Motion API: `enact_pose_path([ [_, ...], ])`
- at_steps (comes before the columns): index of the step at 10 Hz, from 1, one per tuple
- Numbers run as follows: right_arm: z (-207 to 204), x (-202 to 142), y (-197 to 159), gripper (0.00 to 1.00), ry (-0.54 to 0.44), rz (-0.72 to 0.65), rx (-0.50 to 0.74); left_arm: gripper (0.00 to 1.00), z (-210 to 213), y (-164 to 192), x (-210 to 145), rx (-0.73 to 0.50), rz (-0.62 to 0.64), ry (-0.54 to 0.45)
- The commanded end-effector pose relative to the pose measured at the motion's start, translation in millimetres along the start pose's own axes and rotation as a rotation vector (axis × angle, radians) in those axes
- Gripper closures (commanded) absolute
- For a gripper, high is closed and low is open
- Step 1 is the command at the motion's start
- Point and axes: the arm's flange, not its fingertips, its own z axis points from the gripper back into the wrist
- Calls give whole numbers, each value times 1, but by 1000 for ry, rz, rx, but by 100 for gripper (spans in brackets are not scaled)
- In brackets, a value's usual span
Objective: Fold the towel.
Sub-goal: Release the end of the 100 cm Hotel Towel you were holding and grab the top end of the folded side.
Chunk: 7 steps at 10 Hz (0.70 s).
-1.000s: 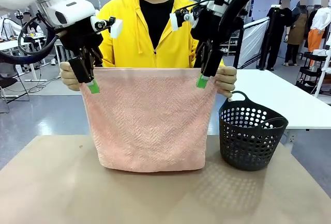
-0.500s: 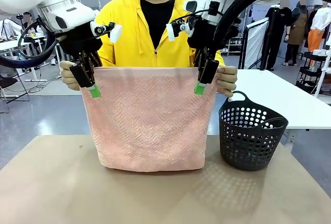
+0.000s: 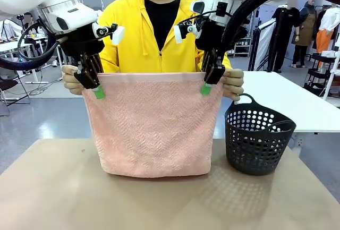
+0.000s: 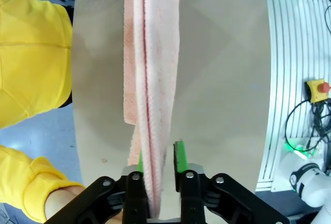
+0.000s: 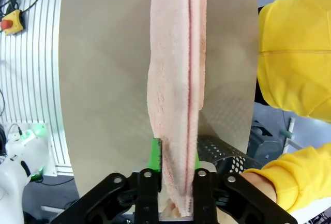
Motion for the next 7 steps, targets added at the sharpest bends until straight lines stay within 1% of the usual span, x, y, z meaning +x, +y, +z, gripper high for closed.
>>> enact_pose_path([
  [1, -4, 1, 3, 100, 14, -15, -24, 100, 0, -6, -6, -16, -7, -4],
  [4, -5, 1, 4, 100, 21, -7, -24, 100, 2, -7, -7, -11, -12, 0],
  [5, -6, -5, 5, 100, -9, -22, -14, 100, 2, -8, -10, -7, -22, -4],
  [6, 0, 2, 1, 100, 0, 5, -4, 100, 1, 0, -2, 1, 4, 1],
  [7, 0, 2, 1, 100, 0, 5, -4, 100, 1, 0, -2, 1, 4, 1],
])
